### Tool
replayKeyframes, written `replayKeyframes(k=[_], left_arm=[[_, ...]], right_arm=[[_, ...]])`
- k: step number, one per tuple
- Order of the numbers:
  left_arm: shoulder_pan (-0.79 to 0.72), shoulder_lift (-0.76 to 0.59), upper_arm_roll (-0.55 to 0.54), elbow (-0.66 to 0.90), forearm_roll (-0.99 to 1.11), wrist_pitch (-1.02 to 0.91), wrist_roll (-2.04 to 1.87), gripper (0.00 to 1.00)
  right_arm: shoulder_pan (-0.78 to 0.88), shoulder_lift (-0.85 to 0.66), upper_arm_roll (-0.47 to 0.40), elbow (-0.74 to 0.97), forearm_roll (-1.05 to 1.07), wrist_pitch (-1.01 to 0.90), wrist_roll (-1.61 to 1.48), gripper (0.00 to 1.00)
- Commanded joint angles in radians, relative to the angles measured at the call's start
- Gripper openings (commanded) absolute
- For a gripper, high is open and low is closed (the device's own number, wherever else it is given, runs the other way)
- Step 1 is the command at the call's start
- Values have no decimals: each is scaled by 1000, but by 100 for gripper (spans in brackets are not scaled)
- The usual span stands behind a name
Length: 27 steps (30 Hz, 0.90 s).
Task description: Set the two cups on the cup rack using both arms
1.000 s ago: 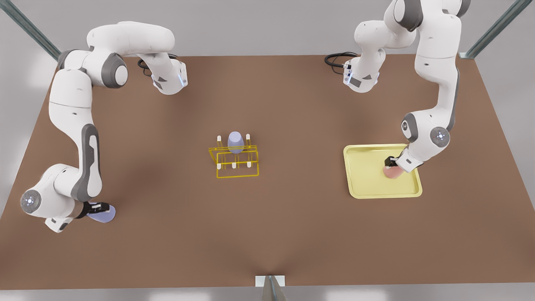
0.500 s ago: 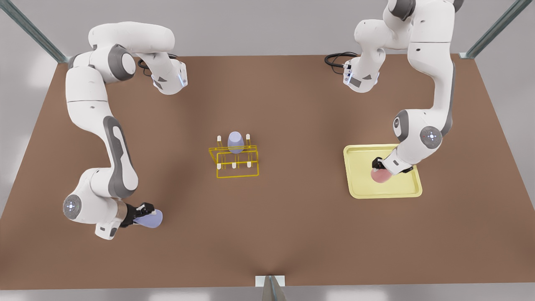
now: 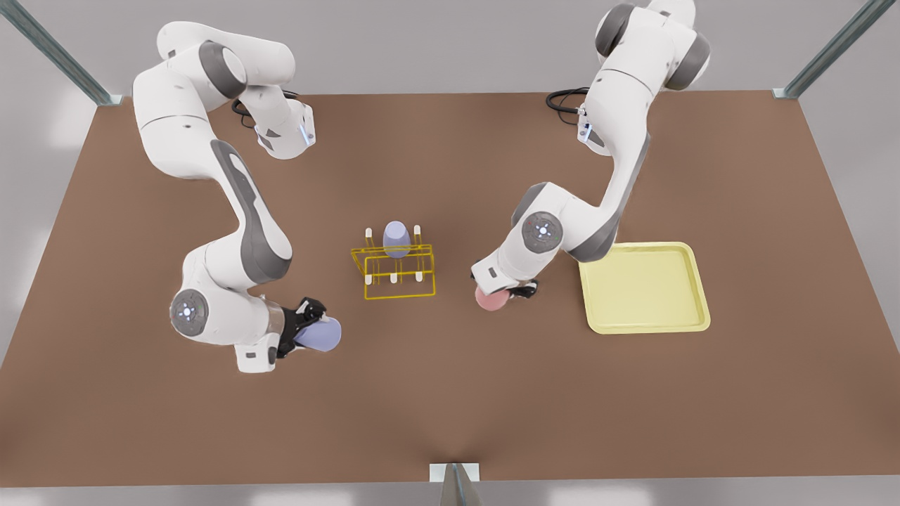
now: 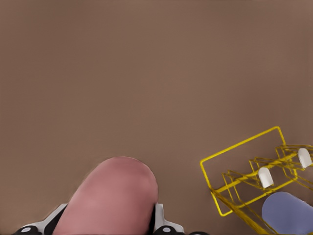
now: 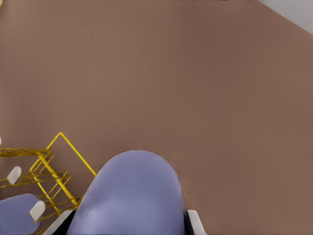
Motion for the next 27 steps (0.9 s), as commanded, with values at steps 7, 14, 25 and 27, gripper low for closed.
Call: replayKeyframes(k=[7, 14, 25, 27], left_arm=[[-156, 134, -4, 283, -7, -153, -1291, 86], [-160, 168, -6, 326, -18, -55, -1348, 86], [-214, 249, -6, 320, -11, -29, -1334, 95], [-214, 254, -6, 320, -11, -29, -1336, 100]], right_arm=[[26, -10, 36, 13, -1, -221, 0, 83], [68, -7, 49, 13, 1, -283, -5, 83], [95, 20, 49, -5, 7, -312, -2, 83], [109, 26, 47, -8, 5, -312, 3, 83]])
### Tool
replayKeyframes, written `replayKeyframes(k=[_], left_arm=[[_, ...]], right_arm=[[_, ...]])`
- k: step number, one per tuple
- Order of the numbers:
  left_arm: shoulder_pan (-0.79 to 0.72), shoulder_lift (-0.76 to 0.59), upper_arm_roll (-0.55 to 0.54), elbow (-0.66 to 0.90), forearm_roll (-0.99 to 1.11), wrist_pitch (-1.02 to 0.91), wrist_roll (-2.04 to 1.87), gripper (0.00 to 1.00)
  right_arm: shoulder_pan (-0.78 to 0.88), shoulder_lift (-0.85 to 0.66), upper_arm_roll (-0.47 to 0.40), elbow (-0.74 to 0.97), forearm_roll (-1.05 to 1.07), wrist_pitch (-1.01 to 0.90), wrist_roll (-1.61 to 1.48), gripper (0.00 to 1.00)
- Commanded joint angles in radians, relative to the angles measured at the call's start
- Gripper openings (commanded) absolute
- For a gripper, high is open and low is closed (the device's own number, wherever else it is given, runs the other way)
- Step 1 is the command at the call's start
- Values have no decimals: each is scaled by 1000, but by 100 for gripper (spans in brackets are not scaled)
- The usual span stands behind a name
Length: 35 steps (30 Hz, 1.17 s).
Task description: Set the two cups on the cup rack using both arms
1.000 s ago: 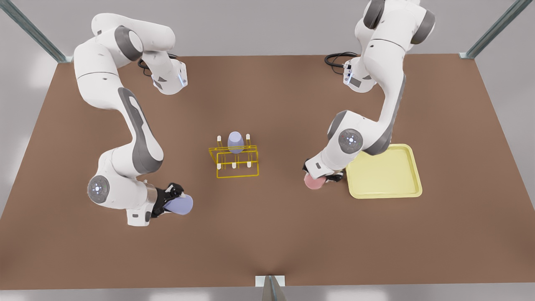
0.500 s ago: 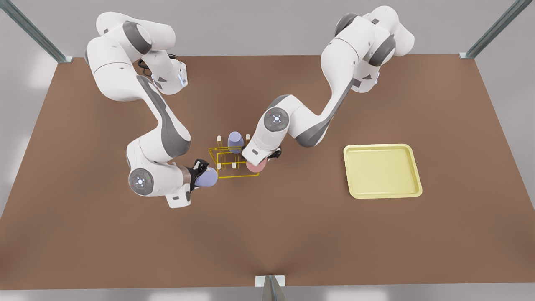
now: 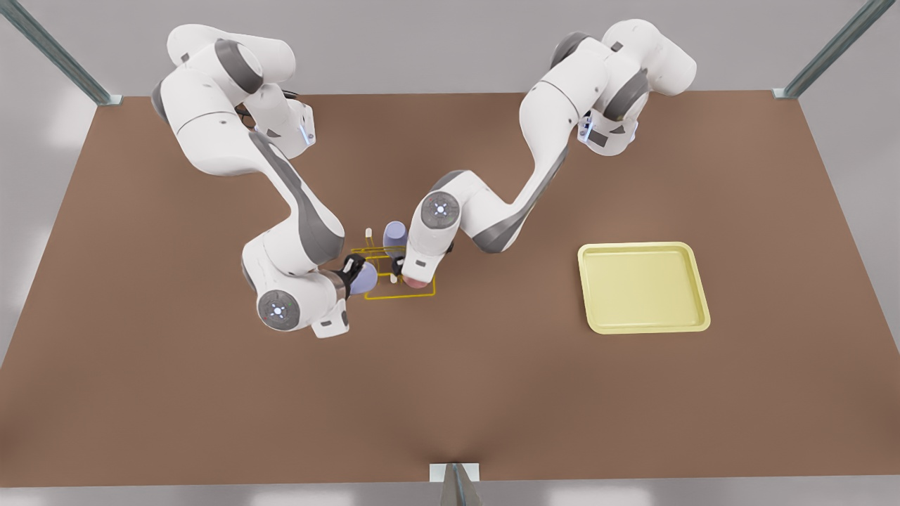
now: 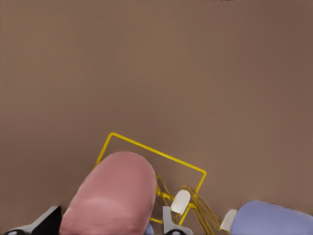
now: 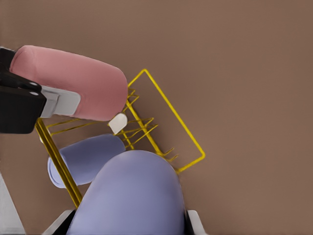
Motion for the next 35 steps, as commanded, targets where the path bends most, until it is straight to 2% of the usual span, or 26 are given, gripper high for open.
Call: replayKeyframes(k=[1, 3, 4, 5, 6, 8, 10, 11, 12, 13, 15, 19, 20, 22, 24, 26, 27, 29, 31, 33, 35], left_arm=[[0, 1, 0, 1, 1, 13, -316, 100], [-2, -4, 0, 1, 3, 1, -318, 100], [14, -48, 8, 1, 41, -141, -298, 100], [76, -133, 6, 1, 119, -354, -104, 100], [185, -228, 8, 1, 178, -527, 280, 100], [411, -358, 6, 1, 242, -644, 858, 100], [485, -395, 6, 2, 245, -687, 1017, 100], [511, -573, 8, -230, 279, -595, 1297, 100], [509, -677, 9, -384, 311, -528, 1469, 100], [518, -647, 9, -340, 308, -613, 1468, 100], [630, -654, 9, -335, 189, -665, 1469, 100], [658, -641, 8, -341, 198, -674, 1474, 100], [666, -641, 8, -340, 198, -670, 1477, 100], [666, -647, 9, -334, 196, -671, 1578, 100], [672, -650, -5, -332, 192, -683, 1650, 100], [666, -656, -12, -334, 196, -710, 1586, 100], [658, -653, -35, -335, 196, -723, 1479, 100], [660, -650, -49, -335, 195, -723, 1455, 100], [661, -650, -49, -335, 195, -730, 1452, 100], [660, -645, -49, -335, 195, -746, 1451, 100], [661, -641, -49, -337, 193, -753, 1449, 100]], right_arm=[[8, 2, 0, -2, -5, -11, 7, 83], [10, 2, -1, -9, -6, -8, 5, 83], [10, 8, -1, -11, -8, -9, 2, 83], [10, 8, -4, -11, -8, -9, 1, 83], [10, 10, -4, -11, -8, -9, 1, 83], [10, 22, -4, -14, -8, -9, 5, 83], [11, 23, -4, -14, -6, -9, 7, 85], [11, 23, -4, -14, -6, -9, 7, 100], [11, 25, -4, -14, -6, -11, 7, 100], [11, 25, -4, -14, -5, -9, 7, 100], [11, 25, -4, -14, -5, -9, 7, 100], [-5, 5, -7, 47, -1, -52, 7, 100], [-50, -39, -20, 75, -3, -112, 91, 100], [-220, -102, -29, 78, -84, -238, 588, 100], [-251, -205, -36, 92, -400, -279, 749, 100], [-236, -369, -142, 101, -379, -362, 748, 100], [-205, -449, -230, 80, -313, -367, 748, 100], [-193, -599, -289, -34, -281, -374, 739, 100], [-104, -707, -418, -135, -236, -359, 732, 100], [-102, -790, -420, -273, -215, -267, 732, 100], [-102, -785, -425, -290, -195, -245, 732, 100]])
